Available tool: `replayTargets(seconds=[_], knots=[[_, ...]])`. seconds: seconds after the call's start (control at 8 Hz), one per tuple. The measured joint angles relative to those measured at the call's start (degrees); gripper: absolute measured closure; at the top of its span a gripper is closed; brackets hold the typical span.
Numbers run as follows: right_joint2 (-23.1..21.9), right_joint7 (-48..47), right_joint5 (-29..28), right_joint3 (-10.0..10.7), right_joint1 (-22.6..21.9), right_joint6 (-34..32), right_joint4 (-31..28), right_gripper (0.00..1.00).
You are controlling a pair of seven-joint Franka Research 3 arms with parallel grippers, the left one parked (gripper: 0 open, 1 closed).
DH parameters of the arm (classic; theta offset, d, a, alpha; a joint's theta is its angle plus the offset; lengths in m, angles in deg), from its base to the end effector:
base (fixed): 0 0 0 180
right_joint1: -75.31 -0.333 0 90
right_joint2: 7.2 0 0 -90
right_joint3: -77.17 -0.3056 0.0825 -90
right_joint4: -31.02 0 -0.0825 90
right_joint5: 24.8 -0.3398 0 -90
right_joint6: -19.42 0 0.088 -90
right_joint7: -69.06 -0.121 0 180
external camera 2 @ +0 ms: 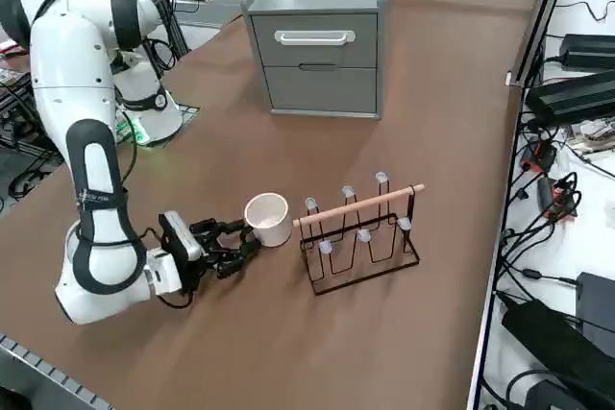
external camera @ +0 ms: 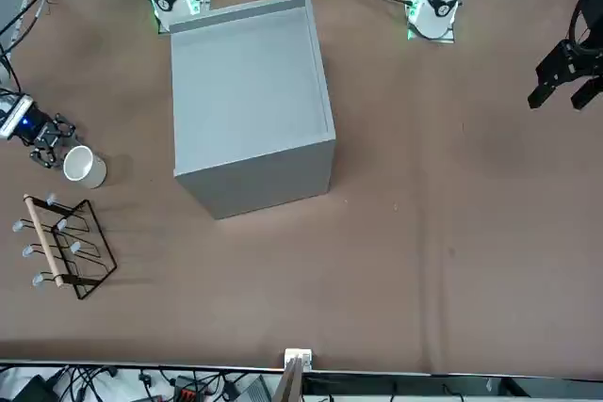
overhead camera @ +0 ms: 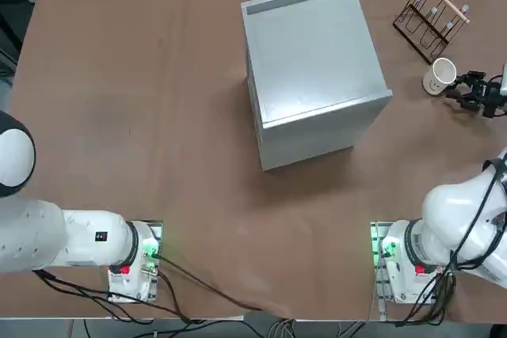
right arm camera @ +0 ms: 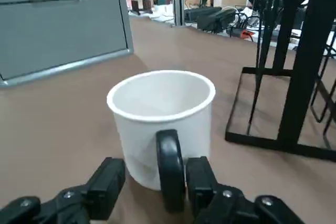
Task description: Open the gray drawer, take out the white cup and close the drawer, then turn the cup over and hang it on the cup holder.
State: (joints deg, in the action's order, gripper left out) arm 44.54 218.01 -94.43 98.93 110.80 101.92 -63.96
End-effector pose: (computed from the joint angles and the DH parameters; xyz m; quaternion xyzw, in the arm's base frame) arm 0.4108 -0.3779 0.1257 -0.7188 -0.4039 -0.4702 0.3147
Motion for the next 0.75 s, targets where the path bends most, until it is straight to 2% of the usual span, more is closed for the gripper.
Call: replayTargets(seconds=[0.12,0.38,0.5,0.62,0.75], knots=[[0.28,-0.23,-0.05,-0.03,0.0,-0.5,0.03,0.29],[0.56,-0.73,-0.21,-0.03,0.01,-0.67,0.08,0.41],[0.56,-0.81,-0.29,-0.03,0.01,-0.71,0.27,0.66],[0.56,-1.6,-0.36,-0.04,0.0,-0.91,0.8,0.81],[0.48,-3.0,-0.36,-0.05,-0.07,-1.05,1.49,0.81]])
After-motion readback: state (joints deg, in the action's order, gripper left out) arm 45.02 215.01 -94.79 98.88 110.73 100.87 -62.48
